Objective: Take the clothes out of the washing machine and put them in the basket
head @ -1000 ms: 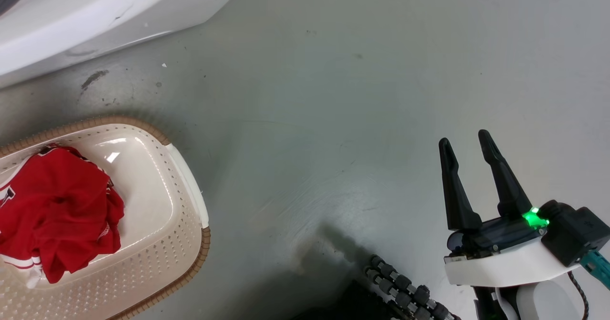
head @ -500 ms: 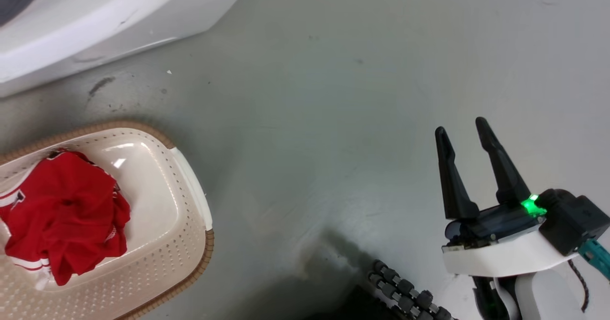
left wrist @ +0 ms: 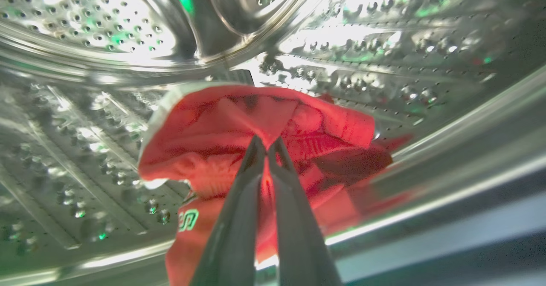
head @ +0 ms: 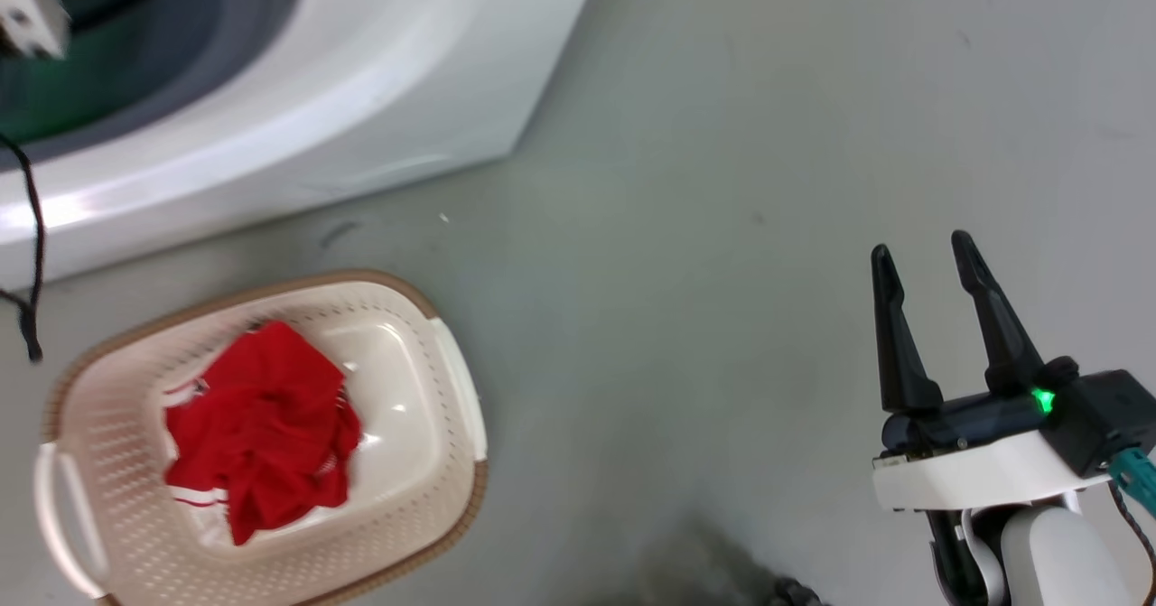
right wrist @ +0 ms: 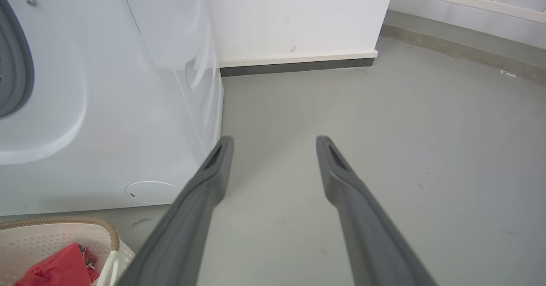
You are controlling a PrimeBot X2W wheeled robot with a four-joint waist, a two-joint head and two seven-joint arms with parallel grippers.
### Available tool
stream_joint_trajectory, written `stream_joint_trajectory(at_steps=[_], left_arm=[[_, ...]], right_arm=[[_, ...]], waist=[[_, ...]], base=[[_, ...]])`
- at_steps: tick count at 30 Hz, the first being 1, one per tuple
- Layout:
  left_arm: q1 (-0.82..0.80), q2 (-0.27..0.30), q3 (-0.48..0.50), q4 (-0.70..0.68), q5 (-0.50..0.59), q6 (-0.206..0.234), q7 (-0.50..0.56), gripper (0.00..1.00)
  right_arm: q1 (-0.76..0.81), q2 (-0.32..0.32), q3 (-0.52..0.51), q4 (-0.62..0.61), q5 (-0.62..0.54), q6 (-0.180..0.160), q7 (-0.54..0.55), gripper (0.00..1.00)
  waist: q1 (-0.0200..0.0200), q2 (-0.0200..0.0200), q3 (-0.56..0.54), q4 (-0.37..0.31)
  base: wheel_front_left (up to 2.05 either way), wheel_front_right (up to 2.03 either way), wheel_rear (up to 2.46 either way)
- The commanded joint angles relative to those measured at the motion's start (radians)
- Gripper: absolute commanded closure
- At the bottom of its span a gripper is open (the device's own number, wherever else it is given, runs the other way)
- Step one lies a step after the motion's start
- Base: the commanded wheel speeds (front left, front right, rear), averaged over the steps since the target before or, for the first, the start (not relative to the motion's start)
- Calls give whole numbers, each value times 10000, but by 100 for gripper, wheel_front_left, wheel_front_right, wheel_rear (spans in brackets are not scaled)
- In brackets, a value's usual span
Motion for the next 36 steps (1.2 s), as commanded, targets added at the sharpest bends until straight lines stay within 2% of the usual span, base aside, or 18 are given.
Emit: stream_joint_trajectory(at_steps=[1, 9, 15, 28, 36], left_arm=[[307, -49, 4, 6, -68, -5, -199, 100], [2273, -607, -158, -308, -131, 70, -2255, 100], [3822, -891, -129, -1322, -92, 392, -2841, 100], [7498, -818, 947, -6787, 305, 1694, -2897, 100], [9446, -619, 874, -9295, 284, 2274, -2548, 100]], right_arm=[[152, 6, -37, 36, -60, -10, -20, 0], [591, 5, -238, 390, -487, -11, -20, 0], [955, 6, -348, 618, -695, -11, -20, 0], [1548, 8, -591, 901, -971, -11, -20, 0], [1831, 8, -648, 977, -1023, -11, -20, 0]], waist=[[0, 0, -794, 585], [0, 0, -2420, 1294], [0, 0, -3564, 1747], [0, 0, -5132, 2560], [0, 0, -5579, 2813]], base=[[0, 0, 0], [0, 0, 0], [0, 0, 0], [0, 0, 0], [0, 0, 0]])
